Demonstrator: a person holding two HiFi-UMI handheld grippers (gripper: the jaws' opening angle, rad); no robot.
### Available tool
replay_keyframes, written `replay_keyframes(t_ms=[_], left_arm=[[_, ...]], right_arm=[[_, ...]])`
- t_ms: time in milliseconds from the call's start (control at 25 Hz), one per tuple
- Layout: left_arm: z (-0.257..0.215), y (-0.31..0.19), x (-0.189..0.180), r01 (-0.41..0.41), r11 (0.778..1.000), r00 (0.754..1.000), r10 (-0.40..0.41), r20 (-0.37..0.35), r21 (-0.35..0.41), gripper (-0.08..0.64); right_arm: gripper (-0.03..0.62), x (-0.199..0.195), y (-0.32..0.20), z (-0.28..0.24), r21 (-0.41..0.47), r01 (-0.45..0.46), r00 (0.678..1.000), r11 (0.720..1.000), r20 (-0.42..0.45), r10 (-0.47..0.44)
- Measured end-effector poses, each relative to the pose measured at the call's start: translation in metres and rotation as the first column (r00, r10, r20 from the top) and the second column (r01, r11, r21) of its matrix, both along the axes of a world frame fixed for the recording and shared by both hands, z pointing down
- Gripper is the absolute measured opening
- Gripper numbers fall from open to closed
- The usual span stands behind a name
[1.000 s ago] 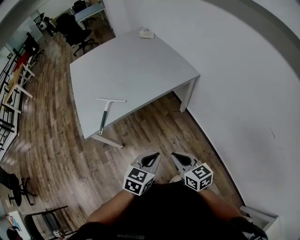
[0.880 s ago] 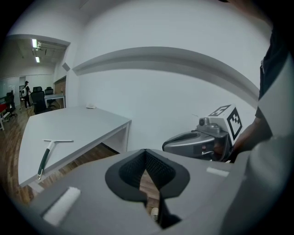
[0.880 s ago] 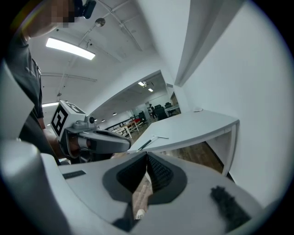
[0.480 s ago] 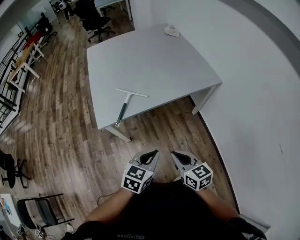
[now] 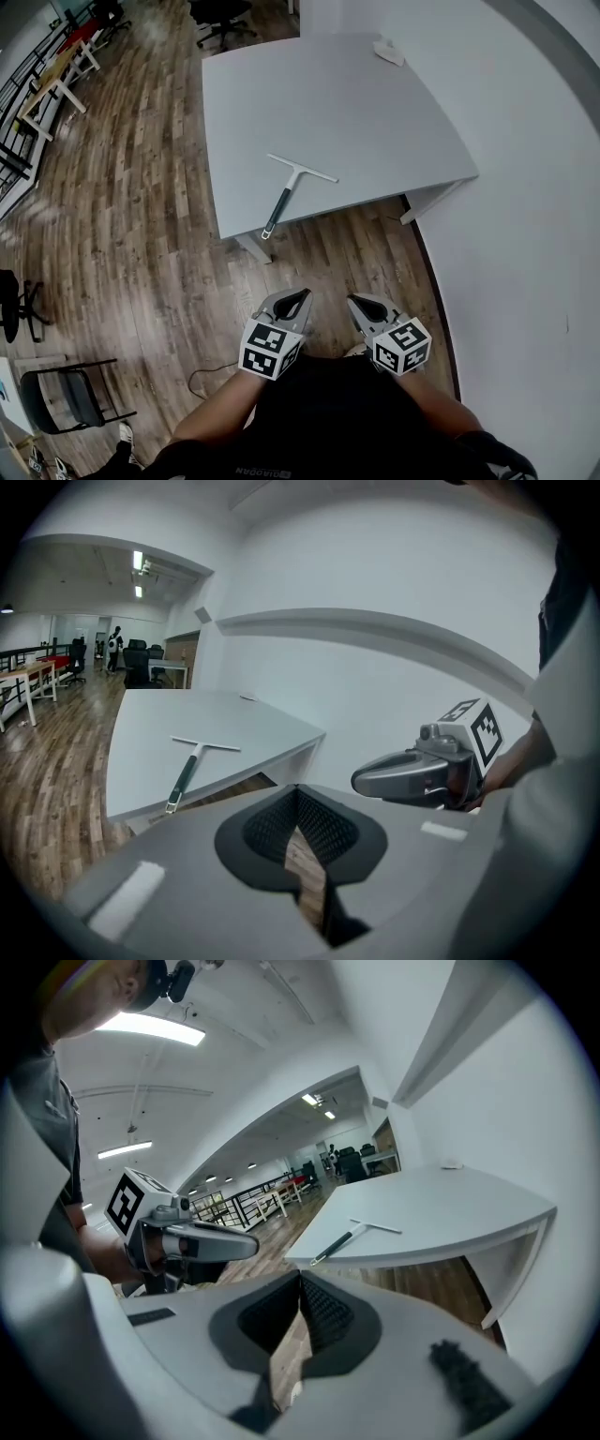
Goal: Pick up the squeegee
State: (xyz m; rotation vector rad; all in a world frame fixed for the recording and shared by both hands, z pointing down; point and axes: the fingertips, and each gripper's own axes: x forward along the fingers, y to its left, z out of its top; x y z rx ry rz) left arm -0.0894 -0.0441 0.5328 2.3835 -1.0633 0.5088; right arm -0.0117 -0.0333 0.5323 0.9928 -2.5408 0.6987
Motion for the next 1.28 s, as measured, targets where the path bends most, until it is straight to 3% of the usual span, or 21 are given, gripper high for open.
replay_keyframes(t_ms=[280,680,1000,1280], left_arm=[[0.026,-0.014,-0.059,0.079,0.994,0.996,-0.082,-0.031,-0.071,0.008],[0.038,-0.022,-0.145,0.112,0.989,0.992,-0.116,-0.044,-0.1,0.008],[0.032,-0.025,-0.211,0.165,0.985,0.985,-0.167,-0.046,-0.059,0.008],[0.025,-0.024,-0.238,0.19,0.982,0.981,-0.191,-0.026,-0.017,0.008]], right_arm=[[0.006,-0.056,-0.016,0.013,-0.028,0.077,0.995,0.997,-0.056,-0.078],[0.006,-0.147,-0.032,0.016,-0.036,0.133,0.987,0.99,-0.081,-0.136],[0.006,-0.211,-0.037,0.01,-0.017,0.186,0.978,0.982,-0.089,-0.187],[0.006,-0.228,-0.05,0.007,-0.033,0.165,0.984,0.986,-0.057,-0.167]])
